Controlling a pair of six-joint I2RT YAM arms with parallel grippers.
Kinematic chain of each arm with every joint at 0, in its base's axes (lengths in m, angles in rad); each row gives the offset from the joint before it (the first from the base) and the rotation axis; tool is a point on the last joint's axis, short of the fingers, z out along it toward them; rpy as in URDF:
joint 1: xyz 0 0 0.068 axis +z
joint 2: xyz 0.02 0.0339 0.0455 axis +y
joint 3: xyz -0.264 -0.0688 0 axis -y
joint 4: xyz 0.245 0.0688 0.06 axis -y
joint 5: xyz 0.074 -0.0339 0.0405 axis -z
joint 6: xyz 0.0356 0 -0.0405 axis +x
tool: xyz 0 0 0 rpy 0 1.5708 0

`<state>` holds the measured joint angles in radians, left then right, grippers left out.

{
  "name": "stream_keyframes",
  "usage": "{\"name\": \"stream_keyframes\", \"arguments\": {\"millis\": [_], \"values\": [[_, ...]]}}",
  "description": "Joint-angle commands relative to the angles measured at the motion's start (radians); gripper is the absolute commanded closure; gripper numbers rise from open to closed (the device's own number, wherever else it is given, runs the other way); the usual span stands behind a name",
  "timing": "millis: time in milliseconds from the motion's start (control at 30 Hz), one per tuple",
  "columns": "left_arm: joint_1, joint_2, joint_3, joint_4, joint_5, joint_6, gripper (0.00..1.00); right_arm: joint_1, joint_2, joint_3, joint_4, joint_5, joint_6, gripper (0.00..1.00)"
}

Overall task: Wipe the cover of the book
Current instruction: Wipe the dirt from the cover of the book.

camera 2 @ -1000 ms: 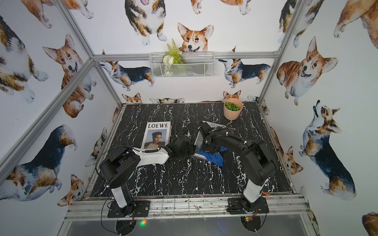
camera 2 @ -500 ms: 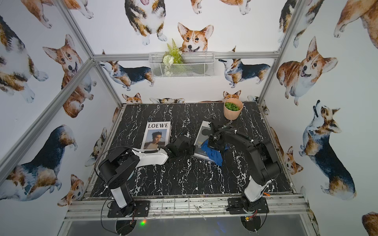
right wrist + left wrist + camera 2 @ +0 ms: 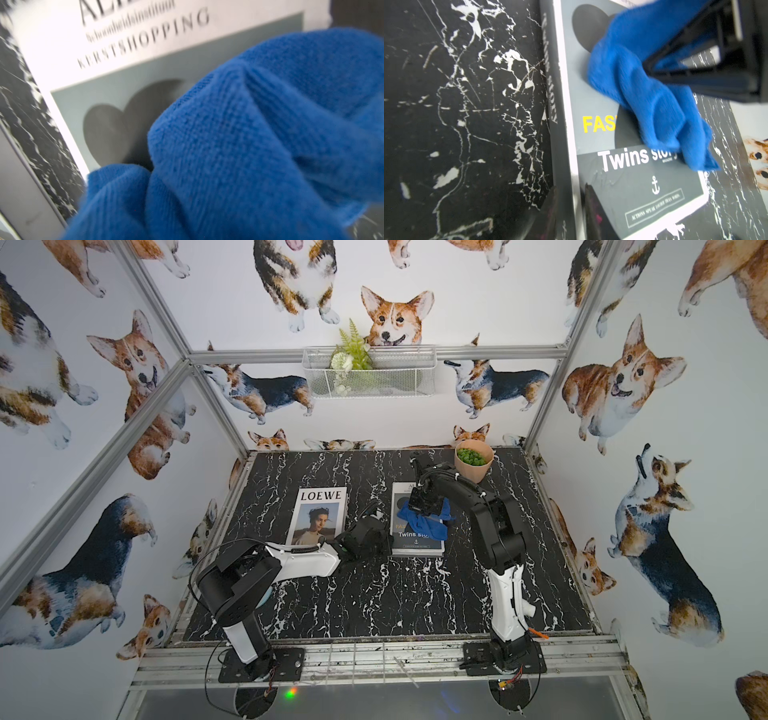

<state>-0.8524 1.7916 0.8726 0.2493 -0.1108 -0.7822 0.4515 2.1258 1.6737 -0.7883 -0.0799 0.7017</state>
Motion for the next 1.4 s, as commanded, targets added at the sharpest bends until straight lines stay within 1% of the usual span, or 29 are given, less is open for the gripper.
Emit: {"name": "stream_keyframes", "arguments": {"millis": [0,133,233,300,367,467,633,733,933,1033,1200,1267,1367], "values": [[-0.012,0.020,-0.011,-0.193,0.007,-0.017,0.75,-0.020,0.080,0.017,0.029,0.093,-0.017,1.00],[-0.021,0.023,-0.011,-0.196,0.000,-0.014,0.75,-0.062,0.082,0.059,0.009,0.086,-0.048,1.00],[-0.022,0.026,-0.007,-0.213,-0.013,-0.006,0.75,-0.081,0.095,0.126,-0.036,0.110,-0.065,1.00],[-0.021,0.023,-0.007,-0.216,-0.017,-0.004,0.75,-0.086,0.116,0.174,-0.060,0.128,-0.063,1.00],[-0.022,0.021,-0.006,-0.217,-0.017,-0.004,0.75,-0.085,0.152,0.225,-0.077,0.112,-0.045,1.00],[-0.021,0.026,0.003,-0.224,-0.012,-0.001,0.75,-0.060,0.214,0.310,-0.083,0.088,-0.026,1.00],[-0.021,0.035,0.020,-0.239,-0.015,0.004,0.76,0.003,0.355,0.540,-0.173,0.080,-0.013,1.00],[-0.021,0.031,0.022,-0.241,-0.018,0.003,0.76,0.024,0.398,0.622,-0.212,0.080,-0.014,1.00],[-0.021,0.038,0.024,-0.238,-0.020,-0.005,0.76,0.003,0.340,0.573,-0.215,0.125,-0.055,1.00],[-0.021,0.047,0.024,-0.231,-0.015,-0.010,0.76,-0.035,0.279,0.503,-0.199,0.134,-0.069,1.00],[-0.022,0.048,0.027,-0.229,-0.015,-0.011,0.76,-0.105,0.163,0.343,-0.140,0.155,-0.101,1.00],[-0.022,0.046,0.031,-0.232,-0.015,-0.010,0.76,-0.118,0.127,0.287,-0.110,0.151,-0.114,1.00],[-0.022,0.044,0.034,-0.234,-0.018,-0.008,0.76,-0.115,0.109,0.245,-0.088,0.139,-0.091,1.00]]}}
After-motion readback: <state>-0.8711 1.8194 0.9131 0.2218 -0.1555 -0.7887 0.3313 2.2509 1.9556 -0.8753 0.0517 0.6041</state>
